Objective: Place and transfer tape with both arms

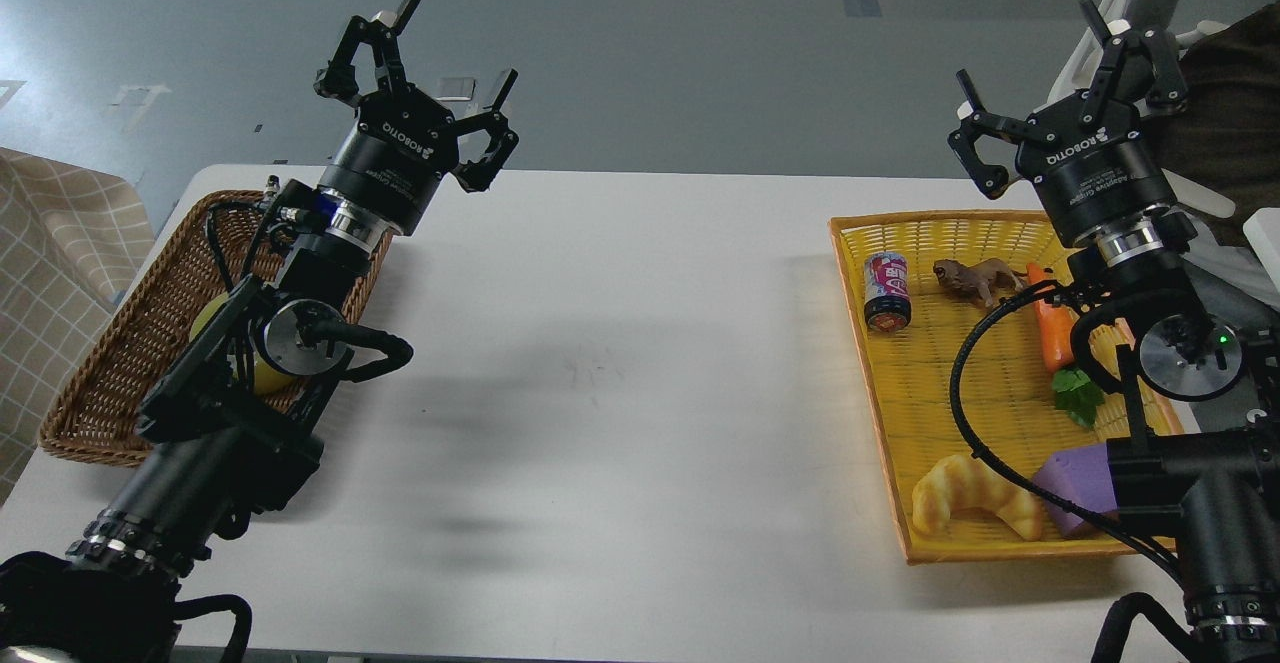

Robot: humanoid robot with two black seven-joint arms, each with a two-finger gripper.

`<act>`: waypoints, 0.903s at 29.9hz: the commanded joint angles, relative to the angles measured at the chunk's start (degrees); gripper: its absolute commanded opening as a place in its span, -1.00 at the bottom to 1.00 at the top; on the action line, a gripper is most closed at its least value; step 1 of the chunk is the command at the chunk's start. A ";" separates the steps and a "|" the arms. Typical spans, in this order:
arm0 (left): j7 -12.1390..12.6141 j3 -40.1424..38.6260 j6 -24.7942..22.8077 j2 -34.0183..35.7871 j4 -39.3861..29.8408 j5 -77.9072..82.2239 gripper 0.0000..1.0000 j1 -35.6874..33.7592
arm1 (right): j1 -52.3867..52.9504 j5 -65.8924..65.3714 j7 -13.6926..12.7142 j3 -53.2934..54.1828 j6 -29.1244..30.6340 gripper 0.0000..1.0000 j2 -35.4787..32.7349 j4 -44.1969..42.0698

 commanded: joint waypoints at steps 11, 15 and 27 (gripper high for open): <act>0.02 -0.08 0.00 0.00 0.00 -0.09 0.96 0.03 | 0.06 0.00 0.00 0.00 0.00 1.00 -0.02 0.09; 0.02 -0.08 0.00 -0.09 0.00 -0.09 0.96 -0.05 | 0.06 0.00 0.00 0.09 0.00 1.00 0.06 0.09; 0.02 -0.08 0.00 -0.09 0.00 -0.09 0.96 -0.05 | 0.06 0.00 0.00 0.00 0.00 1.00 0.15 0.00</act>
